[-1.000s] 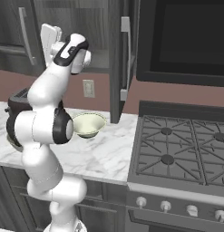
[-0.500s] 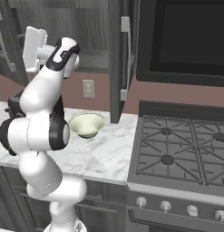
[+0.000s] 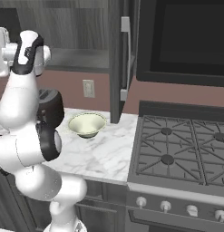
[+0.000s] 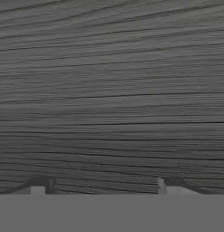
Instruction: Open the cabinet. Pick the bowls from the counter and place them in the cabinet. Then close the cabinet.
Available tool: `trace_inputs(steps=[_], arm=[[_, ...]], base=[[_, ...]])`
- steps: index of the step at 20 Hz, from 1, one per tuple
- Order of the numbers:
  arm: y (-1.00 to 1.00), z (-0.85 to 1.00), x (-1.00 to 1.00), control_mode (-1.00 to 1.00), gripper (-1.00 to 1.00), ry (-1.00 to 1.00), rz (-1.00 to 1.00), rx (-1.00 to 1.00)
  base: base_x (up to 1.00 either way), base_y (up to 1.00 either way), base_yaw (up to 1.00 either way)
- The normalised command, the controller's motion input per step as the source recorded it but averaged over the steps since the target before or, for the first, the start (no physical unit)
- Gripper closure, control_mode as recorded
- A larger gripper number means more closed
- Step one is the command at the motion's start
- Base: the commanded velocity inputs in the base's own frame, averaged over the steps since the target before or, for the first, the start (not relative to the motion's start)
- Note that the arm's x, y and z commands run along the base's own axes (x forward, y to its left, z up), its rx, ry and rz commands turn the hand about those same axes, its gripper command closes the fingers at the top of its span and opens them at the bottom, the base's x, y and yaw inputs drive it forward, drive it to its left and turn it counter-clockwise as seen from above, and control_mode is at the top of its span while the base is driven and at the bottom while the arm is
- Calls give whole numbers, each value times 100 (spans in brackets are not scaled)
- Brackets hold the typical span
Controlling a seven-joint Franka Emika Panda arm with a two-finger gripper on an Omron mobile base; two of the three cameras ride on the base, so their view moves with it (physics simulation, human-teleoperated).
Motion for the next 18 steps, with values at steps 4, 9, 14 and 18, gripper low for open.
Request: trace_inputs(steps=[4, 9, 14, 18], arm=[[100, 0, -76, -100, -100, -18, -12, -23], [100, -11, -28, -100, -100, -4, -16, -23], [66, -12, 2, -100, -100, 3, -9, -8], [-29, 0, -7, -100, -100, -3, -3, 3]], base=[[0, 0, 0], [0, 0, 0], [0, 0, 0], [0, 0, 0]])
